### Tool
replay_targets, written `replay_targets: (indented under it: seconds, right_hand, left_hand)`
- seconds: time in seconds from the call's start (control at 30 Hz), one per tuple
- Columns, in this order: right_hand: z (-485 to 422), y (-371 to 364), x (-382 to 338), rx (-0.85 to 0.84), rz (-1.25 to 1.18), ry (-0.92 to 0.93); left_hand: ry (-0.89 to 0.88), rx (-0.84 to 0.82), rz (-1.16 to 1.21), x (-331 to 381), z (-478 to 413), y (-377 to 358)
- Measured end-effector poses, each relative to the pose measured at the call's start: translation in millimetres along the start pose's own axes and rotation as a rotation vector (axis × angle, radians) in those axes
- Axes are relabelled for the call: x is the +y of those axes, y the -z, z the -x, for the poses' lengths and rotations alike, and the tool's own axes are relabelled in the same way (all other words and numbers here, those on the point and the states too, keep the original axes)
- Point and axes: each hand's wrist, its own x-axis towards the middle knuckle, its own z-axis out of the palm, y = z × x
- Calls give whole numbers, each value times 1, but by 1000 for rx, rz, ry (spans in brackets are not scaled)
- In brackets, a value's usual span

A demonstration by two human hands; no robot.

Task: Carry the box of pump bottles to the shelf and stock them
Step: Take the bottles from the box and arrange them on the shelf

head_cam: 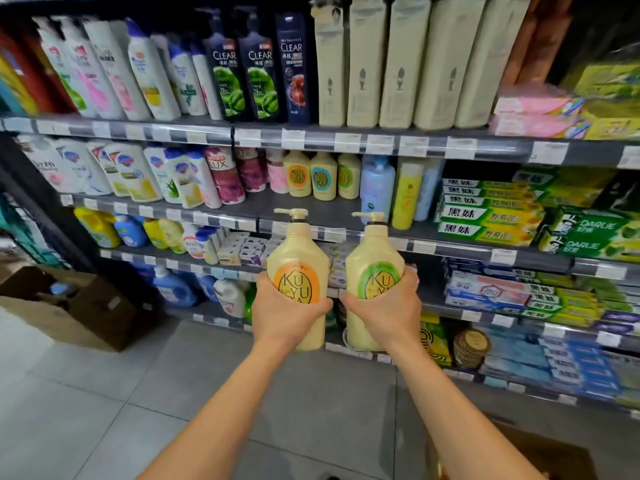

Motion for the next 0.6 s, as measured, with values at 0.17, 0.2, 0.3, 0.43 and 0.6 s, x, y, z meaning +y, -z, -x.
replay_targets:
  seconds: [0.17,0.2,0.3,0.43,0.6]
  right_hand:
    - [-42,-38,-12,17,21,-31]
    - [-48,-44,-15,18,30,-27]
    - [-62,-58,-25,30,71,-29]
    - [-79,-82,-30,54,59,-62]
    - [-101,-116,-41,67,126,-118]
  left_hand:
    - [11,3,-40,-2,-58,3]
    - [4,3,-43,-2,-68,3]
    - [-12,1,-58,-2,-92,5]
    - [-15,-27,-132,-9,-126,3]
    - [-26,-105,-111,-26,-174,-4]
